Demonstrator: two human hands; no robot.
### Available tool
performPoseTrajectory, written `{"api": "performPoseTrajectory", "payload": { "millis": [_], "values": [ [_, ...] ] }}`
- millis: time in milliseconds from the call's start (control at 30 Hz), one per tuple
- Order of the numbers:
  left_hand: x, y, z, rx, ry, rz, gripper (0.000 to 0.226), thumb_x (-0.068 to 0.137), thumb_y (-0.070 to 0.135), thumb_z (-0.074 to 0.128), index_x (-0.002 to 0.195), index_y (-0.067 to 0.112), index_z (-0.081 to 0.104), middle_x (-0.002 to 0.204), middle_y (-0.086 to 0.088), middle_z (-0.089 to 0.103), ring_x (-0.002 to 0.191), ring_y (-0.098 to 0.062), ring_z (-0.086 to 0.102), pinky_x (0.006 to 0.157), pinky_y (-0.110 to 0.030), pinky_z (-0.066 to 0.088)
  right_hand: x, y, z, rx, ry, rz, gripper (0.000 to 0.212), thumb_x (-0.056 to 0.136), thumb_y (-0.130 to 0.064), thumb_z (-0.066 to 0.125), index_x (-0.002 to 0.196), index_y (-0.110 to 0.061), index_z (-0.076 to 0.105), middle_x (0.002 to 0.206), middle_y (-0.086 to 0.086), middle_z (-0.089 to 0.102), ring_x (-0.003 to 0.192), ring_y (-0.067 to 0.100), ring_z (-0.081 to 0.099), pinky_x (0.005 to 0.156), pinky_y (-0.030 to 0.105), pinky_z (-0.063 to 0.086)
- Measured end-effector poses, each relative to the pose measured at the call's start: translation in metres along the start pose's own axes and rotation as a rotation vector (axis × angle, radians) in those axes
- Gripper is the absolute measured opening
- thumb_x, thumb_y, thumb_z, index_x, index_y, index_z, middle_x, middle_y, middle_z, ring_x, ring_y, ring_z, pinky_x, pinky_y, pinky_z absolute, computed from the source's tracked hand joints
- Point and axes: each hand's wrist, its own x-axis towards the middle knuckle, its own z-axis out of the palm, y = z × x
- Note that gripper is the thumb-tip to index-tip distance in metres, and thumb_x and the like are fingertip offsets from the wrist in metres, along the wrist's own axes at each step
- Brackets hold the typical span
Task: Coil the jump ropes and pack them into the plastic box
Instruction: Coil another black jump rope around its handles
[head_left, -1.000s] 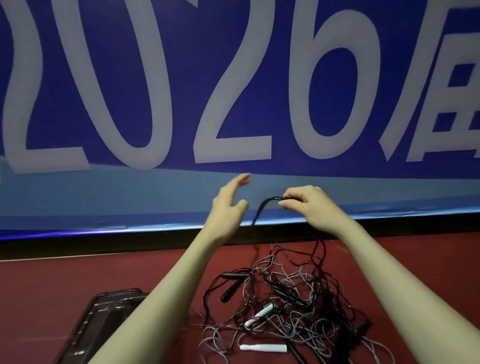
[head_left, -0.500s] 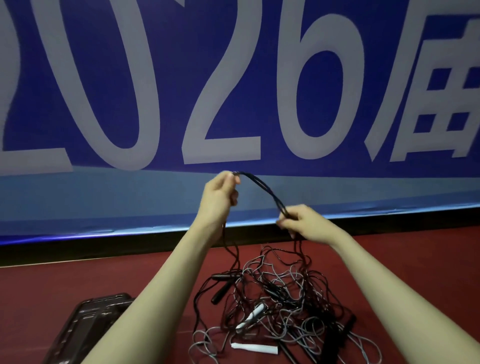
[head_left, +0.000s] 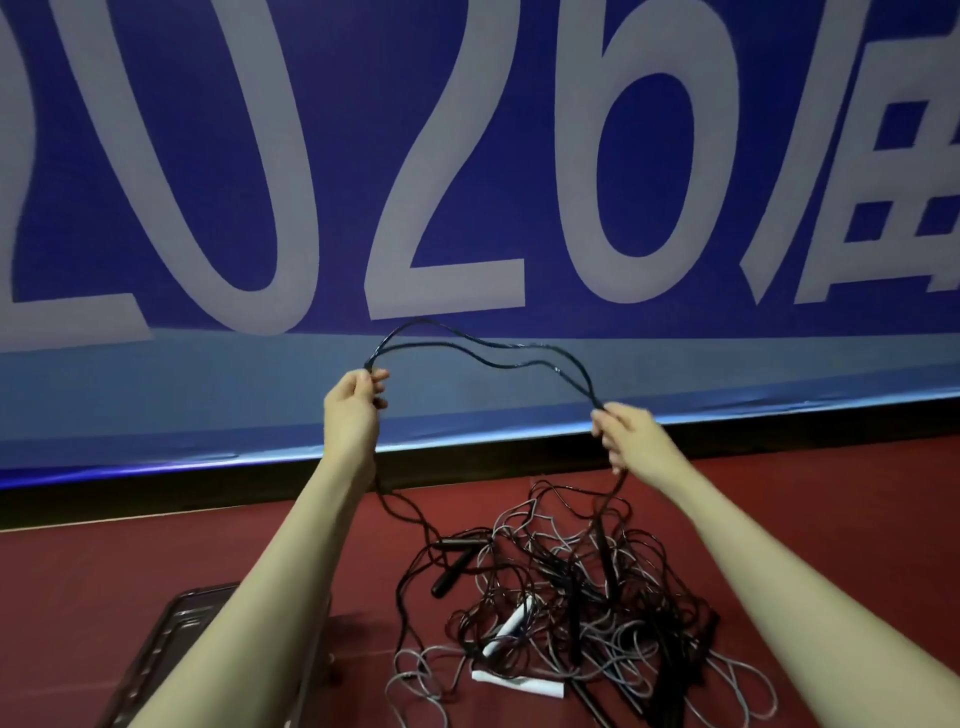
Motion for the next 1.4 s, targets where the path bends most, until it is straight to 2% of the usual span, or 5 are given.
{"api": "performPoseTrajectory", "payload": {
  "millis": [200,433,633,1233,1400],
  "values": [
    [-0.005,-0.017,-0.004,0.518,-0.027,0.23,0.044,0.095,0.003,0.04,0.135,0.018,0.05,0.138,-0.005,0.048,0.125,-0.021,0.047,0.108,-0.039,0.033,-0.011,-0.084,-0.025,-0.278,0.083,-0.314,0.03,0.099,-0.023,0.049,0.071,-0.015,0.057,0.056,-0.001,0.042,0.052,0.014,0.035,0.052,0.026,0.029],
    [-0.057,0.027,0.048,0.357,-0.715,0.298,0.031,0.101,0.029,0.047,0.131,0.023,0.054,0.126,0.009,0.061,0.116,0.003,0.053,0.099,-0.017,0.038,-0.03,-0.12,-0.001,-0.413,-0.08,-0.421,0.029,0.101,-0.025,0.048,0.075,-0.017,0.059,0.057,-0.007,0.046,0.051,0.009,0.036,0.05,0.021,0.029],
    [-0.053,0.032,0.047,0.264,-0.62,0.205,0.028,0.095,0.011,0.047,0.071,0.017,0.059,0.049,0.012,0.038,0.047,-0.009,0.031,0.05,-0.026,0.026,-0.03,-0.101,-0.004,-0.334,-0.187,-0.357,0.027,0.097,-0.033,0.057,0.073,-0.019,0.059,0.057,-0.003,0.046,0.052,0.01,0.037,0.052,0.024,0.031],
    [-0.018,0.039,0.011,-0.341,-0.149,-0.02,0.029,0.096,0.0,0.037,0.073,0.011,0.052,0.043,0.013,0.027,0.037,-0.003,0.021,0.038,-0.016,0.015,-0.024,0.012,0.008,-0.027,-0.41,0.103,0.027,0.093,-0.024,0.063,0.071,-0.011,0.056,0.072,0.011,0.07,0.081,0.03,0.071,0.081,0.051,0.048],
    [-0.014,0.031,0.005,-0.299,-0.034,-0.047,0.028,0.093,0.001,0.04,0.072,0.013,0.054,0.041,0.013,0.029,0.036,-0.003,0.023,0.038,-0.017,0.017,-0.025,0.006,-0.007,-0.046,-0.522,0.173,0.025,0.096,-0.029,0.06,0.09,-0.005,0.062,0.068,0.005,0.063,0.064,0.019,0.066,0.061,0.024,0.05]
  ]
}}
